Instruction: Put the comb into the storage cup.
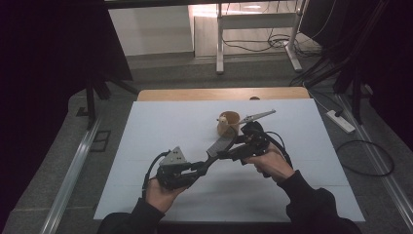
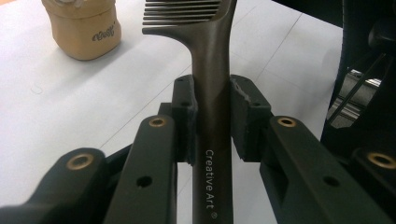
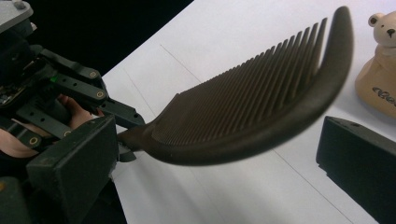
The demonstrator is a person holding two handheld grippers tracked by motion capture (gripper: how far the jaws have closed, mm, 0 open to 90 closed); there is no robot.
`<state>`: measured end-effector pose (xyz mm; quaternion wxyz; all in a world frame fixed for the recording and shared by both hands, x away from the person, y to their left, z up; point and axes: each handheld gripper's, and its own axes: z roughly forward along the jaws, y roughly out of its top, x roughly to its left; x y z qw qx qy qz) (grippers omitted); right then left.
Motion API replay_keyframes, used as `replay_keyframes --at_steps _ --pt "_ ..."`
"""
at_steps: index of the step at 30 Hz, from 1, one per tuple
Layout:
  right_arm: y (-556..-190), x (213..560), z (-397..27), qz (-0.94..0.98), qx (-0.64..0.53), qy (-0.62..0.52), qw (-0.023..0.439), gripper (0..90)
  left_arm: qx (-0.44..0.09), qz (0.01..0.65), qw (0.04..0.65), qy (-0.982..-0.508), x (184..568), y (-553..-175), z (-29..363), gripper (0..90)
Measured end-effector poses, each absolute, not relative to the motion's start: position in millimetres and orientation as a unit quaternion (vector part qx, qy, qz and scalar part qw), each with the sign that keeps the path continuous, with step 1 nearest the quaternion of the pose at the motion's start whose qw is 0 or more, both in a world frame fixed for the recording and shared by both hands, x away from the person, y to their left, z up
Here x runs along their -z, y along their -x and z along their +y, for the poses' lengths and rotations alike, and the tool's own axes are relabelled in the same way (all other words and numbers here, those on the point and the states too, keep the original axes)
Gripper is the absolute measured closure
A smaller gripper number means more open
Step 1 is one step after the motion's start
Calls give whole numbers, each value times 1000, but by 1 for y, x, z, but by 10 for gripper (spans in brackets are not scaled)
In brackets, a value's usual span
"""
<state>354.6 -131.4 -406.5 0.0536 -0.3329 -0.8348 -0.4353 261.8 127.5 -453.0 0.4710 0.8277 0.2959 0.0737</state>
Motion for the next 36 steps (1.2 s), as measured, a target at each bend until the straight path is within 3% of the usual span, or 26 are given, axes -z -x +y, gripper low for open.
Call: replay_keyframes --at_steps 9,21,36 --pt "-360 408 -128 -827 432 352 79 26 -78 295 473 -827 452 -261 128 718" --pt "-366 407 -138 -799 461 369 109 422 -101 293 467 -828 452 -259 127 718" --pt "-369 411 -140 -787 467 371 159 691 -118 290 453 -835 454 -257 124 718"
